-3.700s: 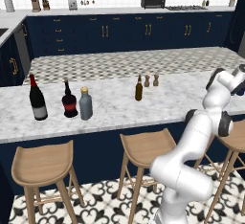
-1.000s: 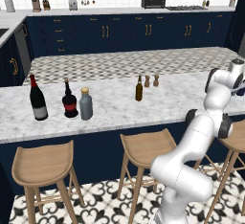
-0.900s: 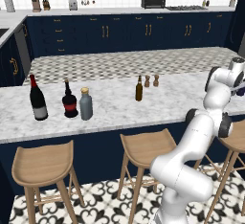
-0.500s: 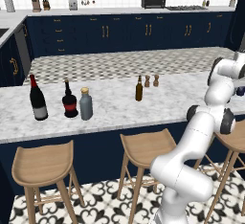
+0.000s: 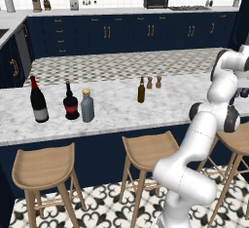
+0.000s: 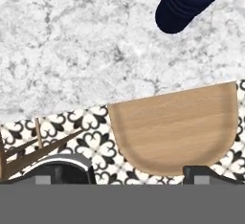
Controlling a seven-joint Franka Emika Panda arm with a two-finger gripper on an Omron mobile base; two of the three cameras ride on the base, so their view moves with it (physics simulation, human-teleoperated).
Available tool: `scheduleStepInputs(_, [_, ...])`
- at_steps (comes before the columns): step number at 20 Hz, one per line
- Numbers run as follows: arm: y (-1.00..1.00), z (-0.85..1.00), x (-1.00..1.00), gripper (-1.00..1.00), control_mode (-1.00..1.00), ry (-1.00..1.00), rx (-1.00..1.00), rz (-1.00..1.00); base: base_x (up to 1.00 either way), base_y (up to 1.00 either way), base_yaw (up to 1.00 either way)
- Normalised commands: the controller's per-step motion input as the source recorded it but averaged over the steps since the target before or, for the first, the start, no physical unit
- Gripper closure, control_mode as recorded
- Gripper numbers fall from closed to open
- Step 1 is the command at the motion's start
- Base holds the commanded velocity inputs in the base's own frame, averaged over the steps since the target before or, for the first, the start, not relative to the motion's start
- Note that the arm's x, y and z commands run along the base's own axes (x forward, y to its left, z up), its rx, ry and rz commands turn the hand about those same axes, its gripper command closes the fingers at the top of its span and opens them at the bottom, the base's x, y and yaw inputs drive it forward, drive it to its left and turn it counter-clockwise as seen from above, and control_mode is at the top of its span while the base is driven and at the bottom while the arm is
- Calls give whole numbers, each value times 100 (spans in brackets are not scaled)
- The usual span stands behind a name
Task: Move the plastic bottles in the middle to the plastics group, and the glass bottles in the middle to the glass group.
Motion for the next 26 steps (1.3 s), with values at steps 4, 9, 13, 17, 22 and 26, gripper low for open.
scheduleStepInputs(4, [71,-46,-70,-100,-100,-18,-10,0,0,0,0])
scheduleStepInputs(9, [82,-36,-70,-100,-100,-29,-37,13,0,0,0])
scheduleStepInputs(13, [91,-49,-72,-100,-100,-49,-56,25,0,0,0])
scheduleStepInputs(17, [96,-71,-77,-100,-100,-41,-48,27,0,0,0])
scheduleStepInputs(22, [85,-38,-39,-100,-100,-9,-20,20,0,0,0])
scheduleStepInputs(26, [68,1,15,-100,-100,3,0,3,0,0,0])
